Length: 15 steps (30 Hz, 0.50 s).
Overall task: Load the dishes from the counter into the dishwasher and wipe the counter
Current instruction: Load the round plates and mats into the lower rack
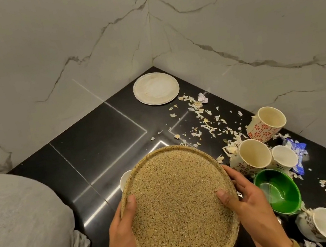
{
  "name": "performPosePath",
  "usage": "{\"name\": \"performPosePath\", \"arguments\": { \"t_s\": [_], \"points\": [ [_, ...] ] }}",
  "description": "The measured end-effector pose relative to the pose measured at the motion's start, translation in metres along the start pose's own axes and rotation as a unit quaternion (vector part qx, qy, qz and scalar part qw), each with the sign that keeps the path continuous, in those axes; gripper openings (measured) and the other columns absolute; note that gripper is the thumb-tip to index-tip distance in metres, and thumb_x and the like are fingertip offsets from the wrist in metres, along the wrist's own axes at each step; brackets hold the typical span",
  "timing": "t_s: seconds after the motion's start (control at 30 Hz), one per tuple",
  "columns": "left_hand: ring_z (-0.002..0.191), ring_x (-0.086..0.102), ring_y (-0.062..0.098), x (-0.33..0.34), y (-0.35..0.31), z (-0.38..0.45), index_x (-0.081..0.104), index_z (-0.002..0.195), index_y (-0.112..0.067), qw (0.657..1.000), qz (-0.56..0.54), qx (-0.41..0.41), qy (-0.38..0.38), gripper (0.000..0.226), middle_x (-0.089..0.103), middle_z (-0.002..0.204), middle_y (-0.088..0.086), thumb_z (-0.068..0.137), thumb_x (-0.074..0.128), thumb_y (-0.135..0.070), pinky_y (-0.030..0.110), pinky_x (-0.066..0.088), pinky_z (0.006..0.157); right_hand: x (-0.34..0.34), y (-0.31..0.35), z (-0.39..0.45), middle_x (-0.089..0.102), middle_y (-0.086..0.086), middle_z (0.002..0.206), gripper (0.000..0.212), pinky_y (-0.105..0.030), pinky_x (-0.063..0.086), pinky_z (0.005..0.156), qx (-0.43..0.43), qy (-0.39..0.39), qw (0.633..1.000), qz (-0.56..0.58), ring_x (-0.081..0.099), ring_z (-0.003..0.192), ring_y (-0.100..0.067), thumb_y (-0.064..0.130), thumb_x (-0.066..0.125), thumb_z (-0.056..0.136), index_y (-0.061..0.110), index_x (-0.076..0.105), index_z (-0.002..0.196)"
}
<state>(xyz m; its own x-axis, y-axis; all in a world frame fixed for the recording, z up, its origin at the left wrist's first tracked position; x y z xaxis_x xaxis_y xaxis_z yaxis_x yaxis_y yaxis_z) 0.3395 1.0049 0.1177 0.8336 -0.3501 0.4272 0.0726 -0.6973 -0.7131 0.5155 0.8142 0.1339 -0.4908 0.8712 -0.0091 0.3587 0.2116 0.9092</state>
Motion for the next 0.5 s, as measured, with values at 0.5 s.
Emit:
{"name": "performPosePath", "arguments": {
  "t_s": [0.5],
  "points": [
    [0.103,0.069,0.037,-0.035,-0.020,0.023,0.069,0.116,-0.012,0.992,-0.050,-0.008,-0.118,0.036,0.076,0.105,0.011,0.085,0.067,-0.029,0.052,0.050,0.093,0.053,0.043,0.145,0.068,-0.011,0.117,0.025,-0.032,0.058,0.083,0.045,0.071,0.996,-0.005,0.068,0.104,-0.024,0.025,0.060,0.094,0.012,0.063,0.116]
  ]
}}
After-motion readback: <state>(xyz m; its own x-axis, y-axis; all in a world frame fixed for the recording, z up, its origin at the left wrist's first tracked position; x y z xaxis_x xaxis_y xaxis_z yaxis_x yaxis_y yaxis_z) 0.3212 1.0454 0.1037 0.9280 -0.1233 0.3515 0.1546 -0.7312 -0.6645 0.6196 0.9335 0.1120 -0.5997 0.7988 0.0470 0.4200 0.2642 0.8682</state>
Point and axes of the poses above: each hand's wrist, its own z-axis towards the middle knuckle, its own x-axis out of the palm, y = z × x, the point moved 10 cm from there along z, towards the middle knuckle
